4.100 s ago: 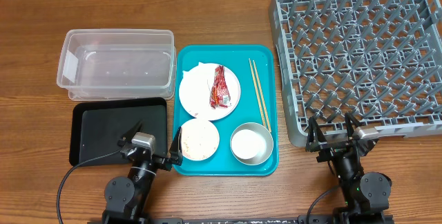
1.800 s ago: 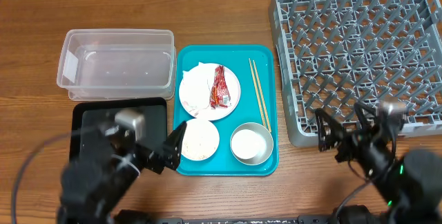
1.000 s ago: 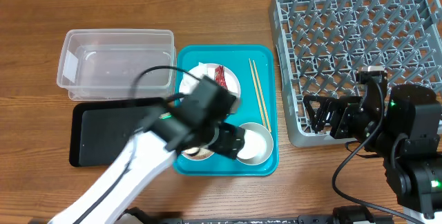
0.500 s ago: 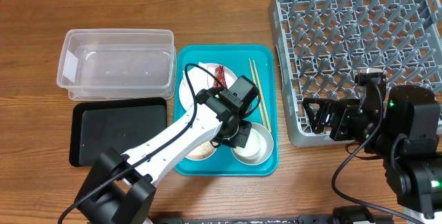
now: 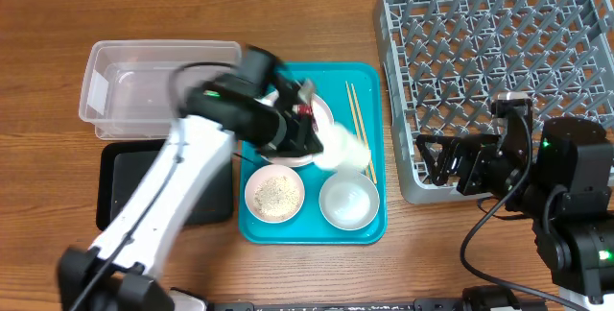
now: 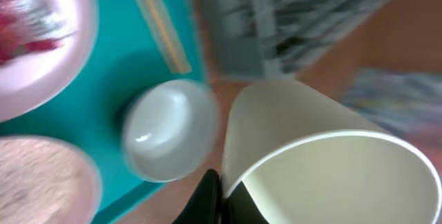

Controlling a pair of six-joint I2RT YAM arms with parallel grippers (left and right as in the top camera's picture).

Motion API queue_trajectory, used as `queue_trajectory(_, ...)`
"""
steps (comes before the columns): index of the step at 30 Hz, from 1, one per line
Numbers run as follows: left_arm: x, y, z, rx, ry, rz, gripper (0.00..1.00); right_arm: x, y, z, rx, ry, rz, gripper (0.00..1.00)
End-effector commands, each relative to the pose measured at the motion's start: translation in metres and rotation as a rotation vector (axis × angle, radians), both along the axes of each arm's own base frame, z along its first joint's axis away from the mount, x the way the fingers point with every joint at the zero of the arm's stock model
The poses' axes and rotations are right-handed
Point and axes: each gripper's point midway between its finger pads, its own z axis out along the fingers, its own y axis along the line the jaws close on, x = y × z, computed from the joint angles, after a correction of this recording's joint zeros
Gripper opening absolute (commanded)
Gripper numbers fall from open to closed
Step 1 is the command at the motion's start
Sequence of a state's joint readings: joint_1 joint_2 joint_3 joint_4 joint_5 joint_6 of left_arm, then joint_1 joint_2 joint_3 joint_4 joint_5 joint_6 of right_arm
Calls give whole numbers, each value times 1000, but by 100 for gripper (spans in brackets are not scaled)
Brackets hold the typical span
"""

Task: Sort waste into correct bins and load items into the dishwasher
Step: 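Grasp the white cup on the teal tray with the left gripper, then hand the white cup from the left gripper to the right gripper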

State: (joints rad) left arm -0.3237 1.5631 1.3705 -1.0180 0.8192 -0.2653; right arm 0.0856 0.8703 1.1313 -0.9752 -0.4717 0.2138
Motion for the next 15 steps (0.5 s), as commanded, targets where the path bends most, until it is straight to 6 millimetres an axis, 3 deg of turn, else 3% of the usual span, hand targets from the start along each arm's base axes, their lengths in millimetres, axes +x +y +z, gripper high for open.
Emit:
queue_trajectory(1, -23, -14, 76, -454, -1, -173, 4, -11, 32, 28, 134, -57, 192, 93)
queue_trajectory(7, -34, -16, 102, -611, -1, -240, 4, -34, 77, 56, 283, -153, 553, 91)
queue_trajectory(12, -35, -16, 105, -632, 0, -248, 4, -35, 93, 55, 307, -137, 630, 90)
queue_trajectory(15, -36, -16, 105, -632, -6, -253, 4, -36, 103, 51, 311, -122, 671, 82)
